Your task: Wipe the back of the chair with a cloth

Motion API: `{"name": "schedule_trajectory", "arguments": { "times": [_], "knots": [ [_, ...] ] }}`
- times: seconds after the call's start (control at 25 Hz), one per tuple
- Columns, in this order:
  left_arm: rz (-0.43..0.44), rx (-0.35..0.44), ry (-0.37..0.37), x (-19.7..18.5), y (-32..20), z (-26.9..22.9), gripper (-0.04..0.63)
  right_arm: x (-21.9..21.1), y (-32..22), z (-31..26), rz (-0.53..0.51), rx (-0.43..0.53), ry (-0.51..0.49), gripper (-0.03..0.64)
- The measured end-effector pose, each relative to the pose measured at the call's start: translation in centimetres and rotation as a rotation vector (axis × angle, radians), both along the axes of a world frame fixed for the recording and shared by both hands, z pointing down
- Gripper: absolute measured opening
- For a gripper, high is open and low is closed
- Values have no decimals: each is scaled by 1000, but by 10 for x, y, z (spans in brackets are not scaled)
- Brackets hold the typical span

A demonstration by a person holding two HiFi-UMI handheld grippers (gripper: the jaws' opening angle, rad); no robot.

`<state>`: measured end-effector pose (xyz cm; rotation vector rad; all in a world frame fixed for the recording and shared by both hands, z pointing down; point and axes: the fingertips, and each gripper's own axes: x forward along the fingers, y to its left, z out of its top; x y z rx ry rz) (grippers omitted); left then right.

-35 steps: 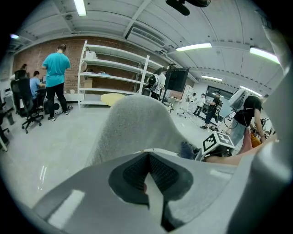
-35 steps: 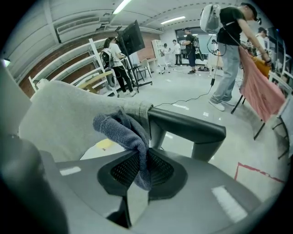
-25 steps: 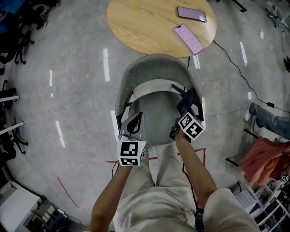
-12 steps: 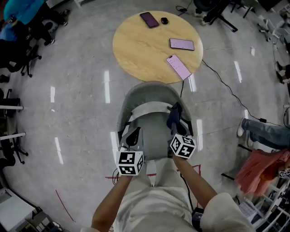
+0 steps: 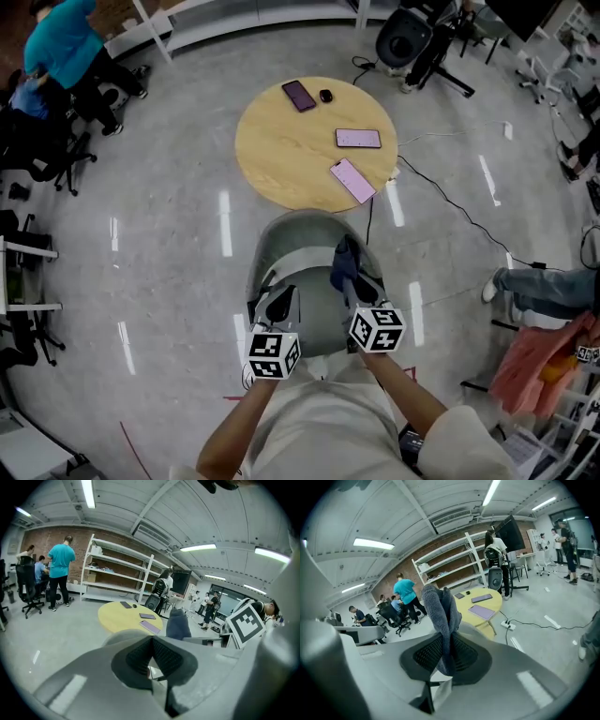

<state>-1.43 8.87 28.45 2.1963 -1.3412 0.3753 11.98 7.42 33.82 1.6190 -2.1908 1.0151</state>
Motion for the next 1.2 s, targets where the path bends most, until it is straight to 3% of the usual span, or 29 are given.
{"name": "schedule_trajectory", "arguments": {
  "times": [0.24,0.48,0.68,0.96,1.2],
  "knots": [
    [14,40,18,15,-4,-34,0,-2,-6,-42,-34,57,-24,72],
    [-25,61,88,21,-3,-76,0,-8,0,-83,-55,111,-106,72],
    [-21,113,49,20,4,-103,0,-13,9,-122,-94,181,-128,72],
    [-23,167,25,21,18,-123,0,-21,21,-168,-181,294,-71,72],
    [-11,190,25,43,16,-128,0,-15,21,-181,-236,320,-107,72]
  ]
}}
